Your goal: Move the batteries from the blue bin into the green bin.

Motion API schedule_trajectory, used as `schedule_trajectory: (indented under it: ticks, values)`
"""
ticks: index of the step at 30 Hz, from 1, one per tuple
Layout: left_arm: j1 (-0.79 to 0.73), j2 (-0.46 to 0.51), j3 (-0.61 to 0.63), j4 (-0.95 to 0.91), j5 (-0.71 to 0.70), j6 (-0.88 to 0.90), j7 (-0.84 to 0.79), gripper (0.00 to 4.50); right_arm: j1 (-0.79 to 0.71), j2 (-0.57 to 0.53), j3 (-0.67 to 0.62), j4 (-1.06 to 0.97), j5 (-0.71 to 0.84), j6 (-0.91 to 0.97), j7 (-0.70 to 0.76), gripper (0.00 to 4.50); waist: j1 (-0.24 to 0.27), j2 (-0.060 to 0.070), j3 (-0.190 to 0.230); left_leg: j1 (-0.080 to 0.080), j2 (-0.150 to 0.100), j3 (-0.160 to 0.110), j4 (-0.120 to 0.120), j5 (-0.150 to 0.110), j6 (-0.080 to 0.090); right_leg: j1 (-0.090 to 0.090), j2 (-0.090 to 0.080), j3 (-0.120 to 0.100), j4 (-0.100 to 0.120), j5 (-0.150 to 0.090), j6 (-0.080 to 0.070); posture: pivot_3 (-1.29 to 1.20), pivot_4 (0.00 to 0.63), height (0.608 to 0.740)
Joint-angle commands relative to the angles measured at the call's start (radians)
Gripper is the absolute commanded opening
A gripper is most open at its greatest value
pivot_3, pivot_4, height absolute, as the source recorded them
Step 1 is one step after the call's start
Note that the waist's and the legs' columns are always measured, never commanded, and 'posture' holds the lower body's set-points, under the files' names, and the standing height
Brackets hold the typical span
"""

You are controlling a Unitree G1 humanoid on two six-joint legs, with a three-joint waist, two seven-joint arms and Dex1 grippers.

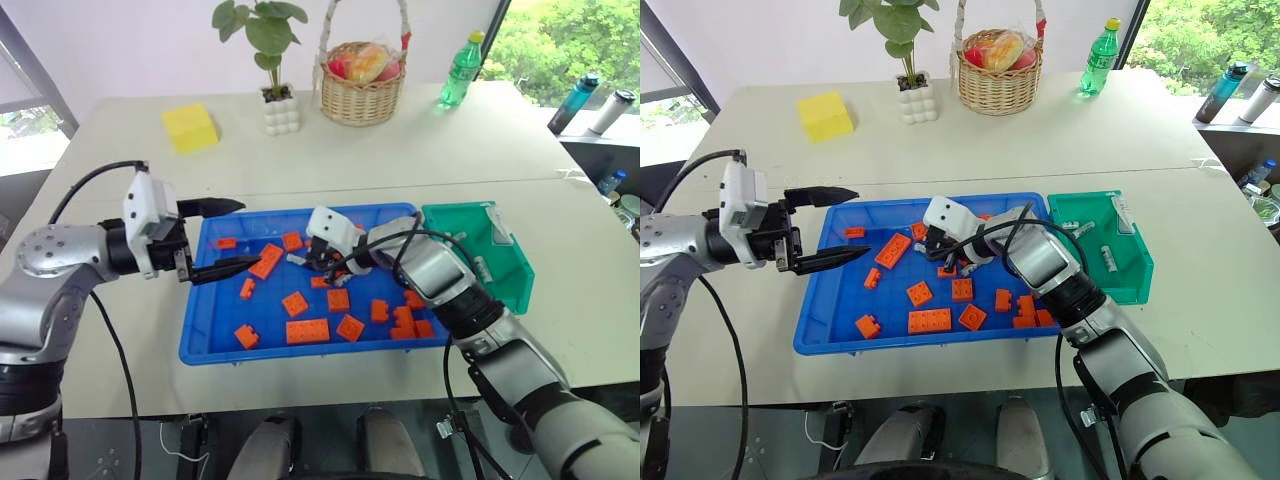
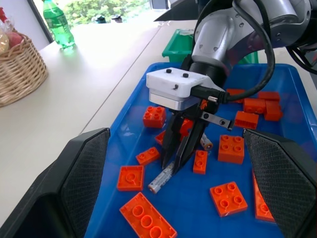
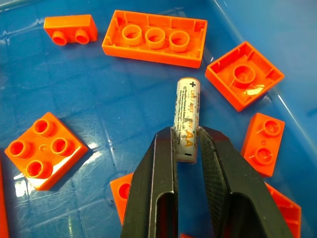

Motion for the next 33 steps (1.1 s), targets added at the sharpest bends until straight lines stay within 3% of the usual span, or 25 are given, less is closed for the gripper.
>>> schedule_trajectory:
  ticks: [1, 2, 12, 16, 29, 33]
  values:
    - [-0.027, 0.004, 0.013, -0.007, 0.006, -0.024, -0.001, 4.50, 0.019, 0.009, 0.030, 0.017, -0.015, 0.005, 0.008, 0.20, 0.000, 0.000, 0.000, 0.000, 0.000, 0.000, 0.000, 0.000, 0.000, 0.000, 0.000, 0.000, 0.000, 0.000, 0.000, 0.00, 0.150, 0.737]
    - [-0.030, 0.004, 0.012, -0.003, 0.006, -0.024, -0.001, 4.50, 0.019, 0.010, 0.030, 0.017, -0.017, 0.006, 0.009, 0.02, 0.000, -0.001, 0.000, 0.000, 0.000, 0.000, 0.000, 0.000, 0.000, 0.000, 0.000, 0.000, 0.000, 0.000, 0.000, 0.00, 0.150, 0.737]
    - [-0.042, 0.000, 0.007, 0.013, 0.016, -0.031, -0.009, 4.50, 0.019, 0.009, 0.018, -0.016, -0.019, 0.020, 0.018, 0.02, 0.001, -0.001, -0.001, 0.001, 0.000, 0.000, 0.000, 0.000, 0.000, 0.001, 0.000, 0.000, 0.001, 0.000, 0.000, 0.00, 0.150, 0.737]
    - [-0.048, -0.001, 0.004, 0.019, 0.018, -0.034, -0.011, 4.50, 0.014, 0.011, 0.025, -0.020, -0.026, 0.021, 0.016, 1.17, 0.001, -0.001, -0.001, 0.001, 0.000, 0.000, 0.000, 0.000, 0.000, 0.001, 0.000, 0.000, 0.001, 0.000, 0.000, 0.00, 0.150, 0.737]
    - [-0.056, 0.003, 0.004, 0.021, 0.019, -0.033, -0.015, 4.50, -0.002, 0.054, 0.017, 0.069, -0.030, -0.017, 0.011, 1.17, -0.001, -0.001, -0.001, 0.001, 0.000, 0.000, 0.000, 0.000, 0.000, 0.000, 0.000, 0.000, 0.002, 0.000, 0.000, 0.00, 0.150, 0.737]
    - [-0.050, 0.004, 0.007, 0.013, 0.016, -0.030, -0.012, 4.50, 0.003, 0.052, 0.010, 0.047, -0.029, -0.010, 0.011, 0.06, 0.000, -0.001, -0.001, 0.001, 0.000, 0.000, 0.000, 0.000, 0.000, 0.000, 0.000, 0.000, 0.002, 0.000, 0.000, 0.00, 0.150, 0.737]
